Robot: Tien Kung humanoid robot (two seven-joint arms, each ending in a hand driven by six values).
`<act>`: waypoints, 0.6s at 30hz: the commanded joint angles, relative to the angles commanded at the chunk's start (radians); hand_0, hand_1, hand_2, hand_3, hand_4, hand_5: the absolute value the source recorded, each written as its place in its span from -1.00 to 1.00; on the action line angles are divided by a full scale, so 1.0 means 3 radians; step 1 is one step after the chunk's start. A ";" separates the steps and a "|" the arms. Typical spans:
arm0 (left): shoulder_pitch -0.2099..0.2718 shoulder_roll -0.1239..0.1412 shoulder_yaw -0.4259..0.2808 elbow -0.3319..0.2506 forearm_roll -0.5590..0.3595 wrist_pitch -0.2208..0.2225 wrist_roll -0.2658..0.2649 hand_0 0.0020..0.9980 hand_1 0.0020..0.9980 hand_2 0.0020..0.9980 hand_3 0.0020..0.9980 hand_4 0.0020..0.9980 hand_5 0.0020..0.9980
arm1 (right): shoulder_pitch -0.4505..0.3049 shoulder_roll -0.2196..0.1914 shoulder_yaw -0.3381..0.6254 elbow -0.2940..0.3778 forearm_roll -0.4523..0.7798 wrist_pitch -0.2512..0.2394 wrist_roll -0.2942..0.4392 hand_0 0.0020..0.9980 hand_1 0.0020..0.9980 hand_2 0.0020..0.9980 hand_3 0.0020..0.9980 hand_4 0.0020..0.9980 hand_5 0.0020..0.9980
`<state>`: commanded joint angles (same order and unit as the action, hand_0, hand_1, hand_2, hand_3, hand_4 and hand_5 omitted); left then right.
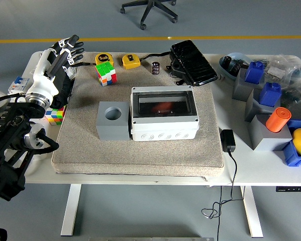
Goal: Fetch the battery,place it into the box,close the lid of the box
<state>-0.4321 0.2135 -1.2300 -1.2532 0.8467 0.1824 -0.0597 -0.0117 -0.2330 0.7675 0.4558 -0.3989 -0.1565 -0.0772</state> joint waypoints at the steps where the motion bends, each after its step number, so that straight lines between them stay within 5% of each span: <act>1: 0.0001 0.0003 -0.0004 -0.0001 -0.0001 -0.0008 0.0005 0.45 0.42 0.40 0.35 0.89 0.09 | 0.0002 -0.0001 -0.0002 -0.0002 0.0002 0.0001 -0.0001 0.24 0.28 0.32 0.16 0.98 0.08; 18: 0.0083 0.0008 -0.0069 -0.0015 0.0038 0.0029 -0.0010 0.45 0.40 0.40 0.34 0.88 0.10 | 0.0001 0.0000 -0.0030 -0.0004 0.0014 0.0000 0.0000 0.24 0.28 0.32 0.17 0.97 0.08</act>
<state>-0.4072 0.2159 -1.2508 -1.2576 0.8580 0.1912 -0.0629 -0.0116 -0.2329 0.7585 0.4545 -0.3948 -0.1565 -0.0774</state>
